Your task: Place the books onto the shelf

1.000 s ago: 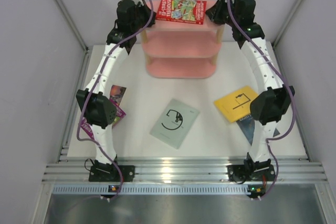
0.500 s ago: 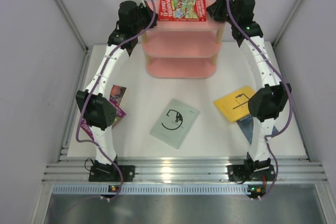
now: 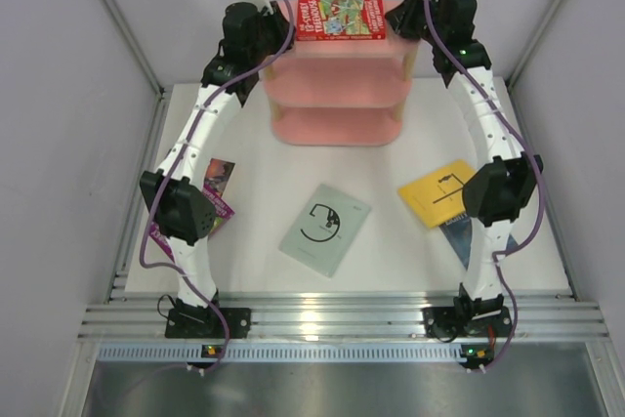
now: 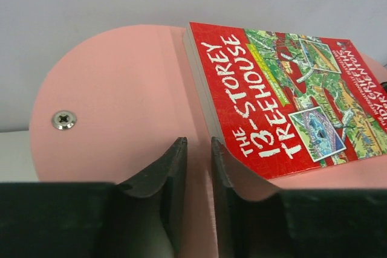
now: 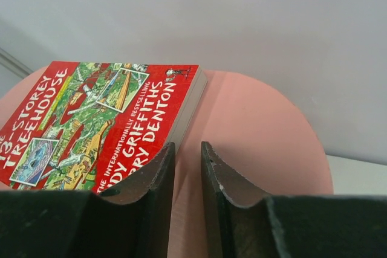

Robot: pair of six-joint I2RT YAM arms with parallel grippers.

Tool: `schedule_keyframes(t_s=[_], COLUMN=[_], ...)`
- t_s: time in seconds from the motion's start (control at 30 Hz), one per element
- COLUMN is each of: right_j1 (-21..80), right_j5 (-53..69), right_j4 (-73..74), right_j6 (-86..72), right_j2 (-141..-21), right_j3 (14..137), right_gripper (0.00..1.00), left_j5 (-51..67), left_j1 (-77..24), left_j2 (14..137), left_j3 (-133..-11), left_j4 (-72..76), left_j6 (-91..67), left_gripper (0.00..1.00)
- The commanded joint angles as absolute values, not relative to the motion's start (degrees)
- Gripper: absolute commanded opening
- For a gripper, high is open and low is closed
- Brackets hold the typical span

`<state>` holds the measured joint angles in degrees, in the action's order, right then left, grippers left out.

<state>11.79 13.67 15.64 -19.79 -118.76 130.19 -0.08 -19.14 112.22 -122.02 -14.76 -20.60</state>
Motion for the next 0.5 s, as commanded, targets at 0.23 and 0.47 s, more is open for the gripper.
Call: schedule_keyframes(t_s=[0.23,0.47], right_j1=[8.18,7.47], right_j5=[15.55,17.66], right_j4=[21.36,21.36], right_j6=[-22.15,-23.46], right_j2=[-119.53,-116.64], right_j3=[127.78,129.81], right_gripper=[0.26,0.29], left_j5=[-5.89,-5.71], left_j1=[-18.72,-17.93], left_j2=[111.62,108.38], left_j3=[-124.72,-125.50], left_j4=[-21.97,-24.07], left_j6=[-17.67,-18.37], left_gripper=[0.54,0.64])
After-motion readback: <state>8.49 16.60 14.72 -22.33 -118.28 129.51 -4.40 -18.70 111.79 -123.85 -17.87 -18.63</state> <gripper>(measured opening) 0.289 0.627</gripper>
